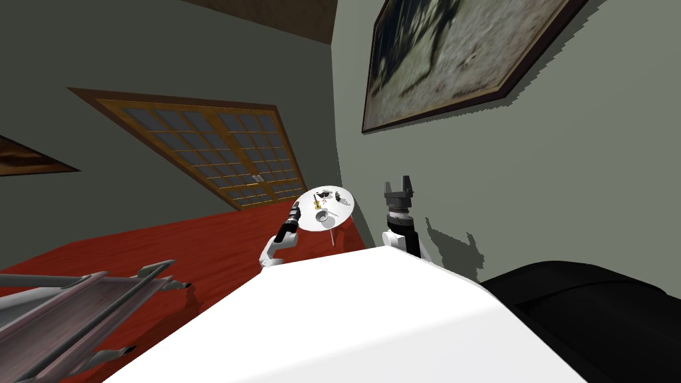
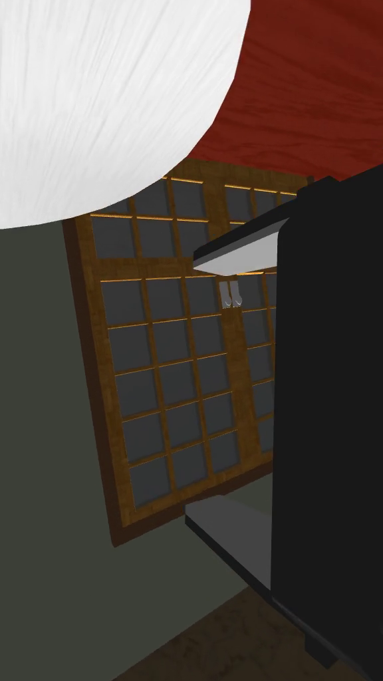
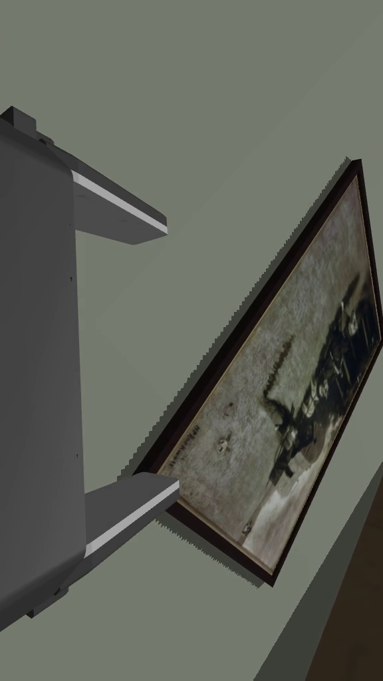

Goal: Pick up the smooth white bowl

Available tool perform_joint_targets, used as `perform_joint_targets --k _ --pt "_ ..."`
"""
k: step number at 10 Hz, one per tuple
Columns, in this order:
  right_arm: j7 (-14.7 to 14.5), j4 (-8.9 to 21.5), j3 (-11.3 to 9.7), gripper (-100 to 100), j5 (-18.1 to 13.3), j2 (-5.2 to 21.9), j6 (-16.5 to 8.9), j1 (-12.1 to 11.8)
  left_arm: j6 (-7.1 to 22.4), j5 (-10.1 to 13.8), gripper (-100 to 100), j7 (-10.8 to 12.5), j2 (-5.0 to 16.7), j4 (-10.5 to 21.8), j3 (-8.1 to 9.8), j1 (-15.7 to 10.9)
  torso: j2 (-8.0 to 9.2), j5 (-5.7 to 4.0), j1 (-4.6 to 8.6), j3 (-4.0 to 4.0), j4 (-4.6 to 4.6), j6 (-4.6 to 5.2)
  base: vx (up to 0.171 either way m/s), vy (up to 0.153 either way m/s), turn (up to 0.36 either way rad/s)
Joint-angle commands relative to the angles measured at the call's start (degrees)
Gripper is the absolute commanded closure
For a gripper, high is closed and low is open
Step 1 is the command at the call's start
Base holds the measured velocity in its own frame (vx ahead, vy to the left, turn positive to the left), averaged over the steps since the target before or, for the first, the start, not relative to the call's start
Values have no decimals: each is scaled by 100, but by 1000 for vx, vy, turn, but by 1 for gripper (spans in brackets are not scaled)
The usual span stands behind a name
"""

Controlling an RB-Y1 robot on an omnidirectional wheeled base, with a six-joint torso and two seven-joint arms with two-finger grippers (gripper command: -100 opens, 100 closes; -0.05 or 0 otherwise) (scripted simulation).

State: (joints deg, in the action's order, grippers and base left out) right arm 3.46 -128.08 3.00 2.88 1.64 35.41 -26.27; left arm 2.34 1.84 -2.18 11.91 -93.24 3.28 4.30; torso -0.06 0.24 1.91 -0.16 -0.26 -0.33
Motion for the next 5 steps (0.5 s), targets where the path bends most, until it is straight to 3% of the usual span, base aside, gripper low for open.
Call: perform_joint_targets --k 1,2,4,5 --pt "0 0 0 0 0 0 0 0 234 6 -100 -51 -10 286 28 -198 0 0 0 0 0 0 3 -37 17" --pt "0 0 0 0 0 -6 0 1 234 6 -100 -51 -10 400 28 -198 2 0 15 1 -1 -1 5 -30 -3" --pt "0 0 0 0 0 -12 0 2 592 9 -100 -114 -32 840 67 -513 6 -2 27 2 -1 -3 6 -33 -3" --pt "0 0 -1 0 0 -18 0 4 652 9 -100 -114 -32 990 67 -513 6 -3 48 2 -2 -2 8 -60 12"
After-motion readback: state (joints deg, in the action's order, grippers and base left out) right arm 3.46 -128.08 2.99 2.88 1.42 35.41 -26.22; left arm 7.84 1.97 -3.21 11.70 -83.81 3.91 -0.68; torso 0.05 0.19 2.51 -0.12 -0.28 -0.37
